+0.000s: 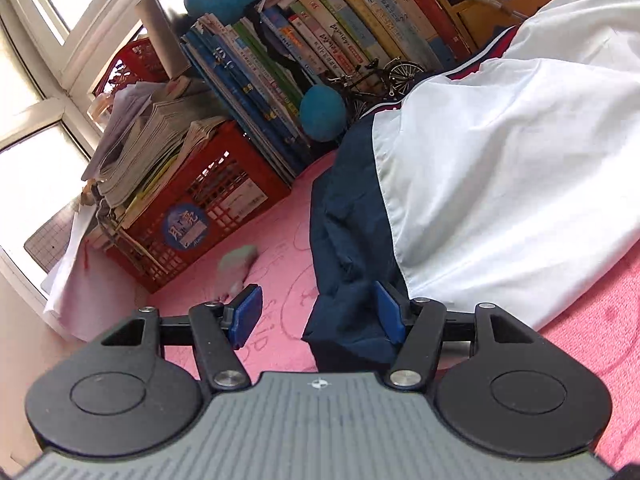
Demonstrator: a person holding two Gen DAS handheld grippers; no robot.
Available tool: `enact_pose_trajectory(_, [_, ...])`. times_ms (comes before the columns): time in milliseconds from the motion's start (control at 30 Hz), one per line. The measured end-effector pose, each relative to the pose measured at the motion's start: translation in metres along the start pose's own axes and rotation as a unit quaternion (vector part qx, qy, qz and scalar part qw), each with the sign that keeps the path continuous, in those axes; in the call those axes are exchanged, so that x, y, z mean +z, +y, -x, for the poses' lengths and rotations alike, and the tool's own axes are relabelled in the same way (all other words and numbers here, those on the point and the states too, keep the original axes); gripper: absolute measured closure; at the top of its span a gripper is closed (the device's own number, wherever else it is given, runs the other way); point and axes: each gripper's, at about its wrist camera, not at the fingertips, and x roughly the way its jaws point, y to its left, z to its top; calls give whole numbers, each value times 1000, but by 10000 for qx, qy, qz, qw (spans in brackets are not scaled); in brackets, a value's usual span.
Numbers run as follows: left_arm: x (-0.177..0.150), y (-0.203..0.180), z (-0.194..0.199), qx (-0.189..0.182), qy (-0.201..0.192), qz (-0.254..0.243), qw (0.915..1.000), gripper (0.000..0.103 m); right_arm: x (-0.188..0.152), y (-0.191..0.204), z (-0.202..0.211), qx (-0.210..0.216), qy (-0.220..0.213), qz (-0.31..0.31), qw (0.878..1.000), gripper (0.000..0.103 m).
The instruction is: Fold clothes
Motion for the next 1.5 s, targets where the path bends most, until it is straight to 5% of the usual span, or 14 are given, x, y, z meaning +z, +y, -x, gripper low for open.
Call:
enact_pose_trajectory(267, [-1, 9, 10, -170, -111, 87, 9998, 42, -80, -115, 2, -1626, 994, -491, 9805, 47])
enact_pose_trajectory(333, [-2, 13, 28, -300, -308, 19, 9991, 43, -89, -114, 24, -1469, 496, -8, 9879, 47])
enact_pose_trajectory(433, [0, 11, 62, -880, -706, -277, 9932, 41, -80, -95, 61, -426, -321, 542, 9971, 44])
enact_pose_trajectory(600, [10, -20, 96, -2101, -1069, -631, 9698, 32, -47, -27, 83, 950, -887, 1447, 9809, 43])
enact_pose_trajectory(700, [18, -46, 97, -2264, -1191, -990, 9616, 32, -30, 8, 76, 1239, -1080, 1633, 9728, 43])
enact_pose_trajectory(967, [39, -82, 79, -2339, -1508, -1829, 9429, 32, -5, -5, 53, 1529, -937, 834, 9802, 38])
enact_pose_trajectory(1100, [47, -93, 68, -1944, -1648, -2093, 9441, 31, 8, -12, 41, 1668, -861, 428, 9813, 37])
enact_pose_trajectory(1167, [54, -85, 61, -1998, -1558, -1835, 9498, 33, 7, -18, 44, 1750, -889, 356, 9799, 37])
enact_pose_trajectory(1333, [71, -59, 55, -2268, -1418, -1193, 9561, 33, -1, -2, 43, 1352, -1038, 1219, 9778, 34])
enact_pose_trajectory(1500, [74, -53, 55, -2281, -1437, -1247, 9549, 33, -4, 13, 28, 877, -1083, 1994, 9700, 35])
